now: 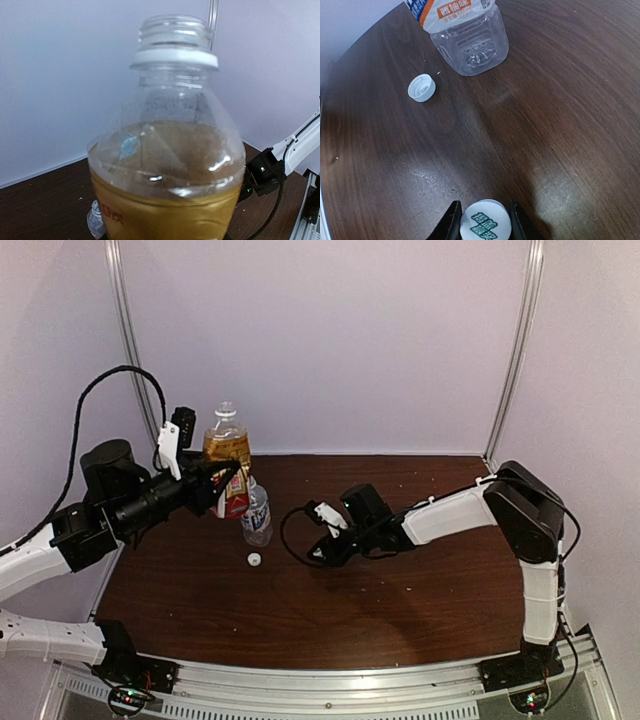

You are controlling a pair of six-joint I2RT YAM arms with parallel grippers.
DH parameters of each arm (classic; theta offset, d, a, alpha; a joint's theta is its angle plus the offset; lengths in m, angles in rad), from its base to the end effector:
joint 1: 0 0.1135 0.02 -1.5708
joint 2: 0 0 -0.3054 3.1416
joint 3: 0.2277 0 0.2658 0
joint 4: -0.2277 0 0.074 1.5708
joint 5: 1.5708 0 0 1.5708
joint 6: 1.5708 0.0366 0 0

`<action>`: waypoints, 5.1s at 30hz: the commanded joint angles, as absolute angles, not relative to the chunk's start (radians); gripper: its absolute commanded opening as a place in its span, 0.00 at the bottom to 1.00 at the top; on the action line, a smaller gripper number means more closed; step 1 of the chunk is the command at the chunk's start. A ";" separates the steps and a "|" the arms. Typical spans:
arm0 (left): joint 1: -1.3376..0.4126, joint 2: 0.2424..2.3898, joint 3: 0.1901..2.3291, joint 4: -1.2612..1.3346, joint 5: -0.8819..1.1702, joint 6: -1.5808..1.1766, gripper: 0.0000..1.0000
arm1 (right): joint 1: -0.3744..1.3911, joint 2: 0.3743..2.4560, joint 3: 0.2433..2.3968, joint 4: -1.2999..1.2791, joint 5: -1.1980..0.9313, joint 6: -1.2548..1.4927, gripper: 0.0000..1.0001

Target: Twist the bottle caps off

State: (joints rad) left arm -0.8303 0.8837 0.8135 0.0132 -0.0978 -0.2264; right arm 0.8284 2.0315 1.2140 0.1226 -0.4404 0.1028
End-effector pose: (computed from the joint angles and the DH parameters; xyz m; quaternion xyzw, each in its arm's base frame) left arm 0.1369 -0.1445 0.3850 0.1839 0.7032 -0.3151 0.6102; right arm 0.2988 0.3487 0.1706 -0.4002 0.7934 0.3625 0.2810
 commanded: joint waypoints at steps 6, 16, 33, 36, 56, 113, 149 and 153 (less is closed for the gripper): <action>-0.827 0.862 0.812 0.022 -0.138 -0.205 0.41 | 0.868 2.129 1.329 0.104 -0.376 0.050 0.34; -0.827 0.872 0.810 0.028 -0.135 -0.201 0.42 | 0.866 2.058 1.322 0.044 -0.349 0.025 0.65; -0.828 0.940 0.794 0.094 0.077 -0.169 0.42 | 0.816 1.490 1.212 -0.026 -0.579 0.017 0.90; -0.828 0.971 0.798 0.120 0.174 -0.159 0.43 | 0.818 1.454 1.264 -0.020 -0.659 0.063 0.91; -0.831 1.136 0.845 0.196 0.485 -0.177 0.44 | 0.865 1.593 1.577 -0.184 -0.741 0.095 0.78; -0.833 0.862 0.722 0.064 -0.169 -0.225 0.98 | 0.836 1.909 1.453 0.091 0.013 -0.020 0.06; -0.831 0.869 0.724 0.047 -0.213 -0.210 0.98 | 0.864 1.866 1.382 0.045 0.038 -0.054 0.82; -0.831 0.872 0.728 0.037 -0.228 -0.206 0.98 | 0.863 1.826 1.380 0.031 0.038 -0.046 0.91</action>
State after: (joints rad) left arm -0.8322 0.8757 0.7311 0.0284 -0.2031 -0.2142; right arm 0.8589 1.9099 1.3827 0.0460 0.0105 -0.0547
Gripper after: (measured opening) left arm 0.976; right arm 0.875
